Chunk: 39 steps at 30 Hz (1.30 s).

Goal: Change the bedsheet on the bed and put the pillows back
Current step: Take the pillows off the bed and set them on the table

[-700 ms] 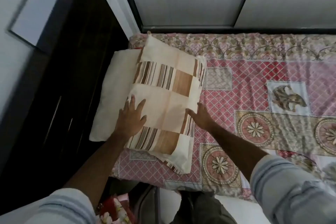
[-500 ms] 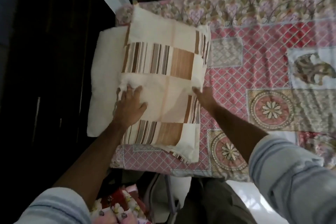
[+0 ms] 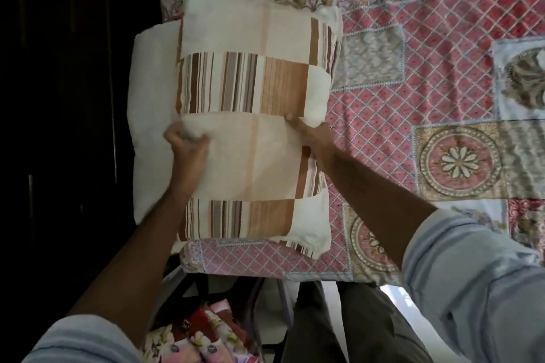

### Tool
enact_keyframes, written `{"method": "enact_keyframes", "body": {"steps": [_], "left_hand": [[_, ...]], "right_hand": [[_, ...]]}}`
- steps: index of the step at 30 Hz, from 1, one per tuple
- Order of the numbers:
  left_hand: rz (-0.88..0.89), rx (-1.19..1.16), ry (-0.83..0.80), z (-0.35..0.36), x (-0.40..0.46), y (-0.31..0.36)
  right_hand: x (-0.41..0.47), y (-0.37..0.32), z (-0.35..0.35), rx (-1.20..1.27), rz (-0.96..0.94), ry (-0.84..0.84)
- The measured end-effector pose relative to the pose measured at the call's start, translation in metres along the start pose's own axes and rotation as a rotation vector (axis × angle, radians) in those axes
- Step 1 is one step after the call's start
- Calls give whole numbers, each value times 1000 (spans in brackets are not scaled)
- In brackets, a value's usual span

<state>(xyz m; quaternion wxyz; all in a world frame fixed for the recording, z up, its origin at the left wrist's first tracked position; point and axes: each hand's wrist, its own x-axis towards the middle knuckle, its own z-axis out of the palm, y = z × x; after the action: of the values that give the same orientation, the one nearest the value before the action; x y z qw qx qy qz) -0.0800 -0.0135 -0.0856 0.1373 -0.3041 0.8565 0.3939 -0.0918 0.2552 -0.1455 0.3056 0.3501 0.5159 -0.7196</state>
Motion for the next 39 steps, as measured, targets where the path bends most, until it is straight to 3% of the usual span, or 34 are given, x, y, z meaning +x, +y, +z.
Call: {"method": "enact_keyframes", "body": {"steps": [4, 14, 20, 23, 26, 29, 39], "left_hand": [[-136, -207, -94, -21, 15, 19], [76, -285, -348, -5, -107, 44], [222, -285, -508, 27, -189, 75], [368, -267, -513, 50, -241, 115], [464, -231, -636, 77, -292, 148], [513, -189, -739, 118, -326, 179], [684, -164, -958, 281, -562, 274]], "right_hand": [[-28, -6, -7, -82, 49, -36], [-209, -6, -75, -44, -96, 95], [-325, 9, -136, -22, -241, 336], [-380, 20, -175, 38, -298, 449], [-435, 31, -214, 109, -348, 550], [-483, 46, -260, 175, -425, 615], [-628, 108, -474, 306, -695, 766]]}}
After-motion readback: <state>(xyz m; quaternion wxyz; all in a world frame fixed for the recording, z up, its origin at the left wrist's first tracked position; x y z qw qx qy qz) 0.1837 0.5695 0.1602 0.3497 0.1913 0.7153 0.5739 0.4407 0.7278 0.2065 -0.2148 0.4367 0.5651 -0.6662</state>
